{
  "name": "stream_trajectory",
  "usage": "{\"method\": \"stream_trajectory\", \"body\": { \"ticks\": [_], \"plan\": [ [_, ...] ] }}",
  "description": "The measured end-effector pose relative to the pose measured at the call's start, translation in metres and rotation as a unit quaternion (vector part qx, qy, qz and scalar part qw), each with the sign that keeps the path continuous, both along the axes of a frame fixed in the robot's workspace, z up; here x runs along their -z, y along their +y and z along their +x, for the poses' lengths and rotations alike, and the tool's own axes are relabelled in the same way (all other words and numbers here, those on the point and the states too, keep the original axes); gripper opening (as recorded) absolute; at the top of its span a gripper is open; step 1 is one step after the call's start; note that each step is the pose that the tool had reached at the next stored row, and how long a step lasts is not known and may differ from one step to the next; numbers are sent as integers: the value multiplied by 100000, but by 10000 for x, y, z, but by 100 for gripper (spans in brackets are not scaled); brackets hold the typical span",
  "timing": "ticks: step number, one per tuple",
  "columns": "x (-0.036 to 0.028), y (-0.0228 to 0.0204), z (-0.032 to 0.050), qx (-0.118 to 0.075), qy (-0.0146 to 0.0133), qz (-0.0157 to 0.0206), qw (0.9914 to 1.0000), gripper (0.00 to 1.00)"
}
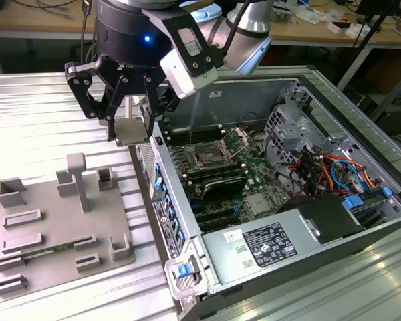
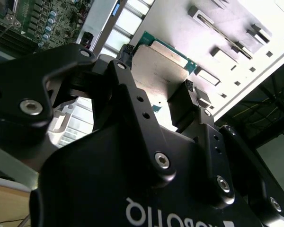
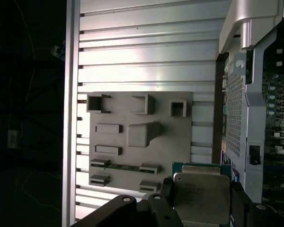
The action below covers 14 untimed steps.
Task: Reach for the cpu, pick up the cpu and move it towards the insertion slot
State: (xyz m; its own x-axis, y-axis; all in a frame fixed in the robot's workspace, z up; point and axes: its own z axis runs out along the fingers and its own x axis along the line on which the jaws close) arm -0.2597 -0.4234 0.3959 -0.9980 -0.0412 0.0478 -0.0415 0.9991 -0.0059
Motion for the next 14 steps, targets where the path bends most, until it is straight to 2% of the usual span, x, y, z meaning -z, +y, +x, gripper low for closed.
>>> {"method": "stream_trajectory", "body": {
  "ticks": [12,13,14],
  "plan": [
    [7,0,80,1,-4,2,100000,55],
    [9,0,108,1,-1,0,100000,55],
    [13,0,172,1,0,-3,100000,55]
  ]
}}
